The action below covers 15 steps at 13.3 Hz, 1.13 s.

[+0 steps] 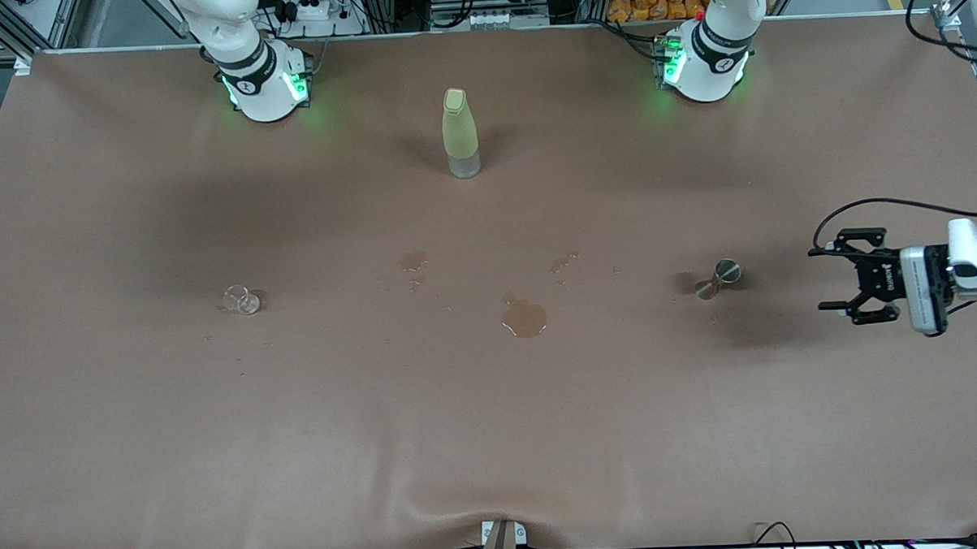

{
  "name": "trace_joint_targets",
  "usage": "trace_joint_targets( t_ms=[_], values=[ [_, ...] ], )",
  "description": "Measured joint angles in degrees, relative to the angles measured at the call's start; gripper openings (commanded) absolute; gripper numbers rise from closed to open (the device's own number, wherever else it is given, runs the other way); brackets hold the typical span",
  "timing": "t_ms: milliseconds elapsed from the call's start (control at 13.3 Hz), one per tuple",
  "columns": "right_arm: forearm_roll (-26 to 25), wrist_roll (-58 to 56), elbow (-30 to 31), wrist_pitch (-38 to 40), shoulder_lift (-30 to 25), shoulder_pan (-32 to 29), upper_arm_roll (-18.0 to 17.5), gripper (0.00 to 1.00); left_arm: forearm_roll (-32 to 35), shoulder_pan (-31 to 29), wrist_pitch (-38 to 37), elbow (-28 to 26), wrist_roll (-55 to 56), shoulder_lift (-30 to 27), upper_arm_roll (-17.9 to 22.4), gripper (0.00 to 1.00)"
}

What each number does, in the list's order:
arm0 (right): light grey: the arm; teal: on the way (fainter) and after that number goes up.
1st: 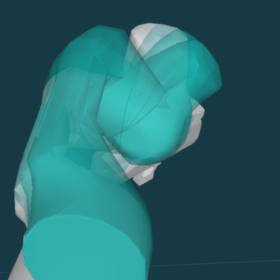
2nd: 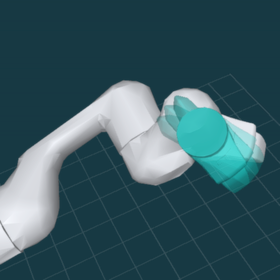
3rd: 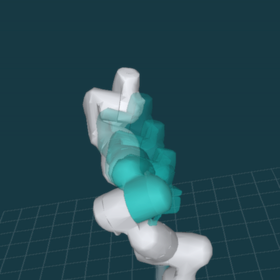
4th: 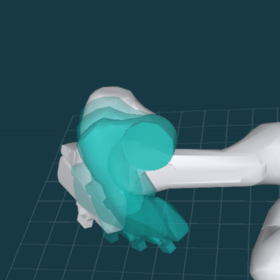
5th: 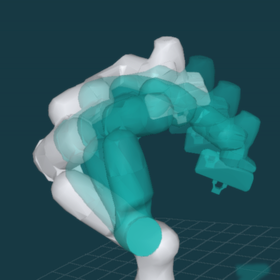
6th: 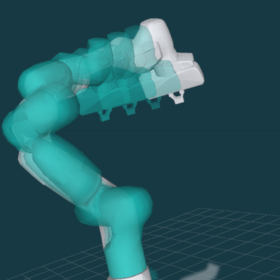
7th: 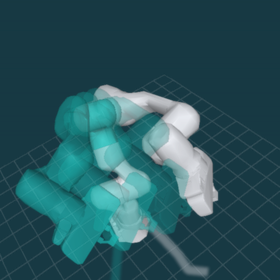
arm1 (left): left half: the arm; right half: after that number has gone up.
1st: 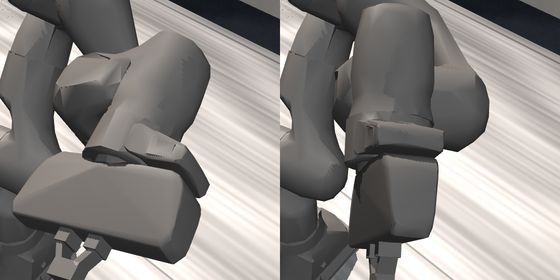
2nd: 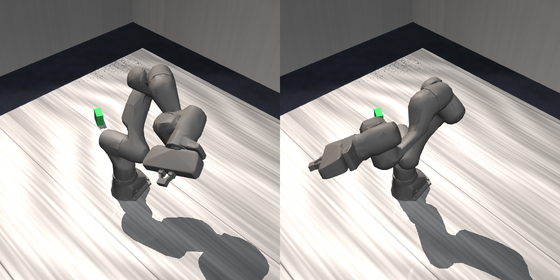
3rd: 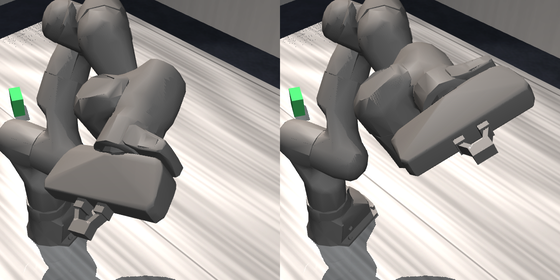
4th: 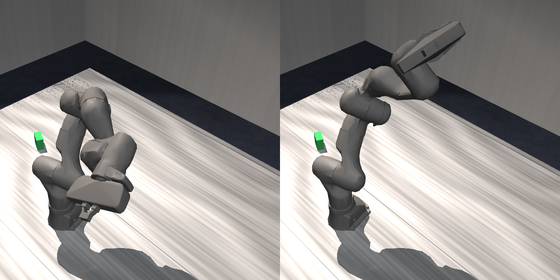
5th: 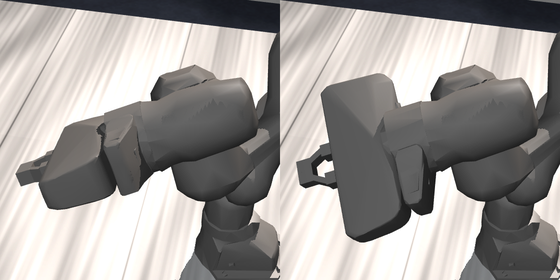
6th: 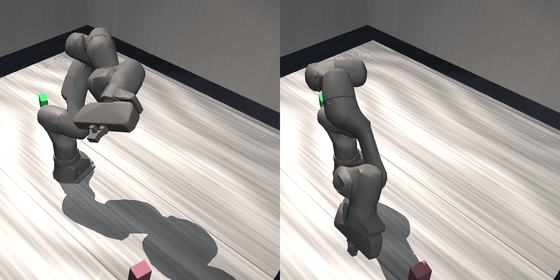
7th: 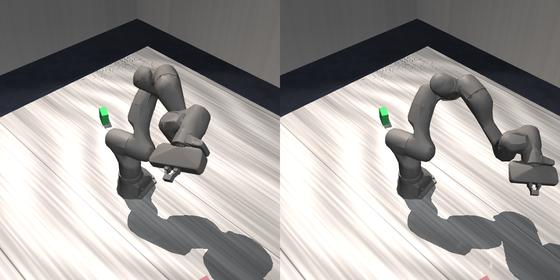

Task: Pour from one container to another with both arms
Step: 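Lower the left gripper to the steel jigger while the right gripper reaches the beaker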

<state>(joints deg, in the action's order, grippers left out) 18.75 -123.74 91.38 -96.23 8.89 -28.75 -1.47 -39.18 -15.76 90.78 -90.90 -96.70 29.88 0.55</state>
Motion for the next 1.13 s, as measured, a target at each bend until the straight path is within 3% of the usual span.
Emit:
trace_joint_targets(
  t_ms=[526, 1128],
  values=[
    [11.21, -12.94, 2.28, -0.96, 11.36, -2.05, 0.01, 1.0, -6.52, -2.67, 3.23, -7.68, -29.9, 3.99, 0.04, 1.0],
    [25.83, -29.52, 12.42, -4.74, 18.59, -2.34, 1.44, 1.0, -17.1, -4.91, 3.95, -11.69, -51.07, 12.21, -0.31, 1.0]
  ],
)
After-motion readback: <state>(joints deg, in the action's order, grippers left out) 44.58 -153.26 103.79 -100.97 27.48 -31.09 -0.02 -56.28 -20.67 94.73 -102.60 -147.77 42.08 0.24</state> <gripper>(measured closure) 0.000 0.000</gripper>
